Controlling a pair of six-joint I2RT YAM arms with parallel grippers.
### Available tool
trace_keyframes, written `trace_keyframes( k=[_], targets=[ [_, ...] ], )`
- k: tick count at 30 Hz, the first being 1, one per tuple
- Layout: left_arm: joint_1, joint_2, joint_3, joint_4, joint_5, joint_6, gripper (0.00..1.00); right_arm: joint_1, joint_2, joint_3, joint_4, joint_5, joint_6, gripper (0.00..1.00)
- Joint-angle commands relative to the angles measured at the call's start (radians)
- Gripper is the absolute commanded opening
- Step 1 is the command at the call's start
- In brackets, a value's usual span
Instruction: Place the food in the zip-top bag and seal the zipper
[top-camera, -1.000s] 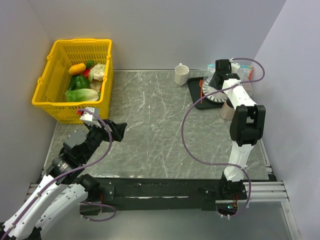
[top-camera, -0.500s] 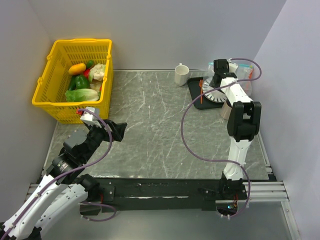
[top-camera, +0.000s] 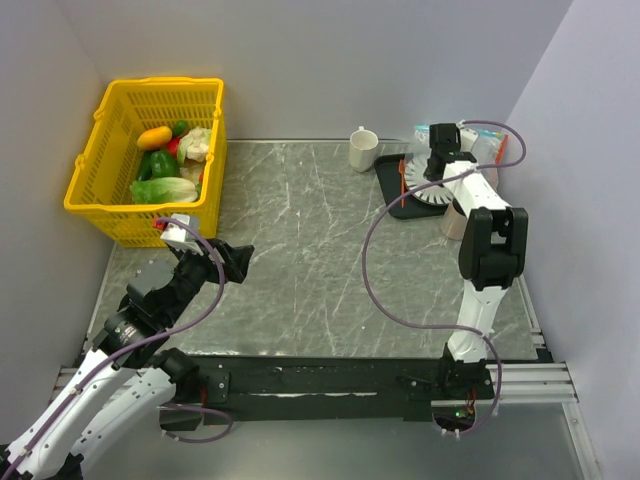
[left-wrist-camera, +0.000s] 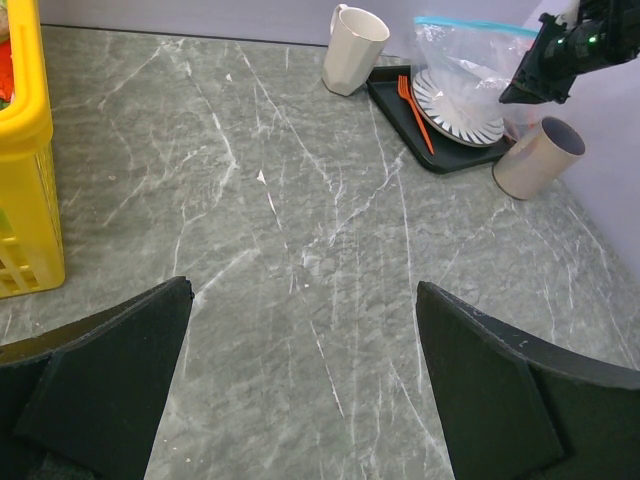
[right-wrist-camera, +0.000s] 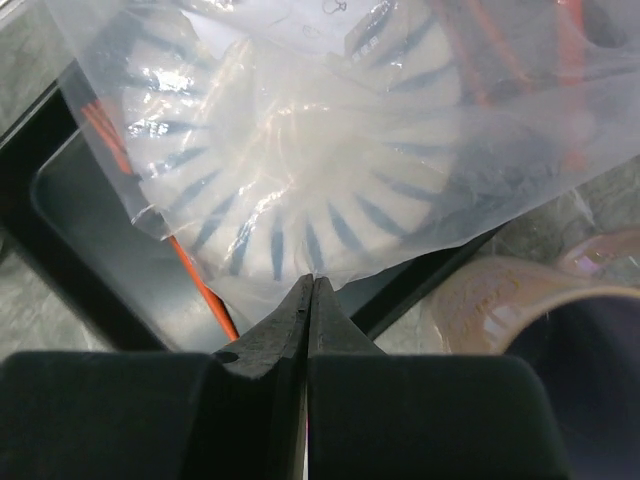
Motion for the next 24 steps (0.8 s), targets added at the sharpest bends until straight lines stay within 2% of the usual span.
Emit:
trace_keyframes(
  k=[1,10,20,21,24],
  targets=[
    [0.005,0.004,0.002,0.022,-0.012,0.014,0.99,0.011,-0.153,-0.038,0.065,-0.028,-0.022,0.0],
    [0.008,0.004,0.002,0.022,-0.007,0.014,0.99,0.089,-0.369,-0.087,0.033,-0.031,-0.082,0.0],
    [0.01,0.0,0.002,0.023,-0.009,0.012,0.99,0.357,-0.633,-0.109,-0.092,-0.065,-0.153,0.0],
    [0.008,0.0,0.002,0.025,-0.009,0.014,0.99,0.36,-0.647,-0.121,-0.099,-0.077,-0.139,0.12],
    [0.01,0.002,0.003,0.025,-0.004,0.015,0.99,0.342,-0.657,-0.12,-0.141,-0.018,-0.124,0.37]
  ],
)
